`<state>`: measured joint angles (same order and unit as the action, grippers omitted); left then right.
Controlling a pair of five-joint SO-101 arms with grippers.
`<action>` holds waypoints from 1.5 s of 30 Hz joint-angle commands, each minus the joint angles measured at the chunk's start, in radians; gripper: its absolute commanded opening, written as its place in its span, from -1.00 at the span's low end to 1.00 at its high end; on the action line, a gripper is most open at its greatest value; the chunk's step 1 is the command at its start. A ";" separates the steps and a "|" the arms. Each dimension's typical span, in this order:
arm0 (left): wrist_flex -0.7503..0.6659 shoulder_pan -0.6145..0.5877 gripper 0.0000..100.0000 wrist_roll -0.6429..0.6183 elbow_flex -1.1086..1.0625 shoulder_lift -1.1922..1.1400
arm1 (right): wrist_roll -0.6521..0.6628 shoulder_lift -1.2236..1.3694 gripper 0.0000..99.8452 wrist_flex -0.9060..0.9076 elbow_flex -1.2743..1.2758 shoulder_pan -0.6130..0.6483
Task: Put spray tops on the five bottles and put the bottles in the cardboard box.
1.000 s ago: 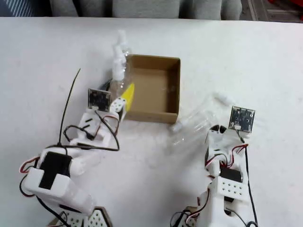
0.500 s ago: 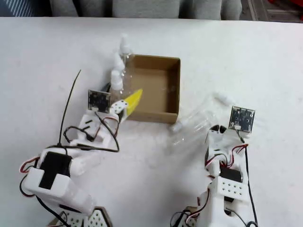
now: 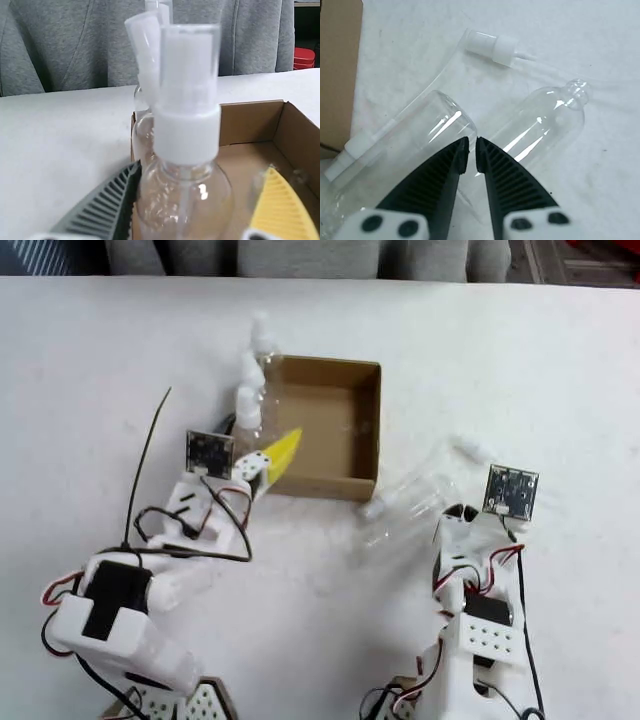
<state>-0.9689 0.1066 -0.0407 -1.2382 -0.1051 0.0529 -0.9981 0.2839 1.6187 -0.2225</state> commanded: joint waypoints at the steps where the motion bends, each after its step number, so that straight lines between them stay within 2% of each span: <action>1: 0.020 -0.013 -0.30 0.008 -0.014 0.019 | 0.012 0.004 -0.97 -0.007 0.006 -0.008; 7: 0.051 -0.013 -0.31 0.008 -0.104 0.154 | 0.012 0.004 -0.97 -0.007 0.006 -0.007; 18: 0.460 -0.074 -0.31 0.000 -0.121 0.435 | 0.012 0.004 -0.97 -0.007 0.006 -0.005; 28: 0.686 -0.019 -0.31 0.006 -0.245 0.762 | 0.012 0.004 -0.97 -0.007 0.006 -0.005; 38: 1.226 -0.018 -0.31 0.003 -0.262 1.141 | 0.012 0.004 -0.97 -0.007 0.006 -0.005; 45: 1.537 -0.018 -0.31 0.000 -0.270 1.337 | 0.012 0.004 -0.97 -0.007 0.006 -0.007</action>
<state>0.4595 0.0775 -0.0407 -1.5129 1.1515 0.0529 -0.9981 0.2839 1.6187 -0.2225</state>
